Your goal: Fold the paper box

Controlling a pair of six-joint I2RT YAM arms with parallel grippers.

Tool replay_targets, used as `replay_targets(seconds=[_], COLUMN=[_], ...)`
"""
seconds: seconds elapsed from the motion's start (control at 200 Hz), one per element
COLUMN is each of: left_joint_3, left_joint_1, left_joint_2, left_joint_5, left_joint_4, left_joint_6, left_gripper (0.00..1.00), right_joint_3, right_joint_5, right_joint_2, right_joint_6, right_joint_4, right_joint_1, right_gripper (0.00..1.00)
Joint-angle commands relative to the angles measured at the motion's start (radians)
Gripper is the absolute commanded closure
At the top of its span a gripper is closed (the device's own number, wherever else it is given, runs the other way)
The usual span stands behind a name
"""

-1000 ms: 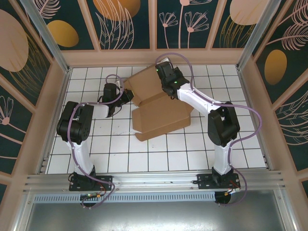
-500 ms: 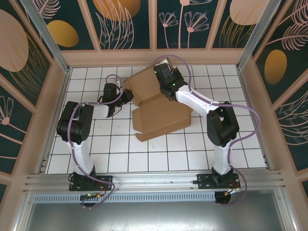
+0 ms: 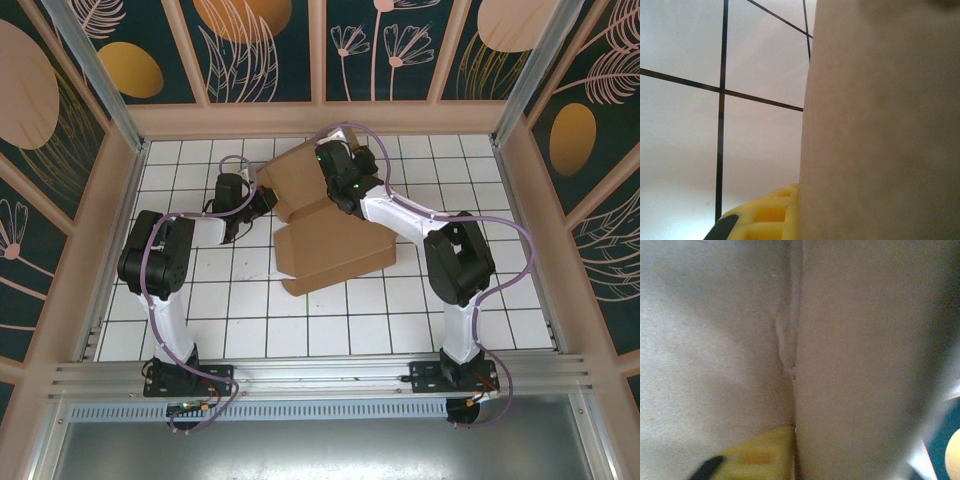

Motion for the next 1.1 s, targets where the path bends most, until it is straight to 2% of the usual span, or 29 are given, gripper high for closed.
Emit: replay_targets(seconds=[0.0,0.08,0.225,0.325,0.455,0.651,0.911,0.981,1.096], left_joint_3=[0.011,0.009,0.011,0.014,0.014,0.018,0.03,0.063,0.191], left_joint_1=[-0.009,-0.01,-0.009,-0.01,-0.01,-0.011,-0.009,-0.009,-0.009], left_joint_2=[-0.043,-0.041,-0.041,-0.04,-0.037,-0.031,-0.026,-0.023,-0.014], left_joint_5=[0.059,0.046,0.028,0.03,0.031,0.032,0.025,0.012,-0.052], left_joint_4=[0.076,0.07,0.05,0.048,0.047,0.046,0.018,-0.051,-0.322], left_joint_6=[-0.007,-0.013,-0.01,-0.01,-0.011,-0.011,-0.004,0.038,0.224], left_gripper=[1.0,1.0,1.0,1.0,1.0,1.0,1.0,1.0,1.0], right_joint_3=[0.01,0.009,0.011,0.006,-0.01,-0.029,-0.104,-0.137,-0.177], right_joint_5=[-0.056,-0.109,-0.237,-0.27,-0.348,-0.591,-0.715,-0.732,-0.737], right_joint_2=[-0.028,-0.064,-0.124,-0.151,-0.201,-0.284,-0.374,-0.403,-0.444], right_joint_6=[0.055,0.104,0.175,0.201,0.255,0.357,0.408,0.425,0.455], right_joint_4=[-0.053,-0.069,-0.113,-0.127,-0.136,-0.153,-0.08,-0.049,-0.028], right_joint_1=[0.007,0.005,0.002,-0.001,-0.023,-0.076,-0.108,-0.117,-0.12], right_gripper=[0.52,0.41,0.29,0.22,0.18,0.17,0.17,0.17,0.17])
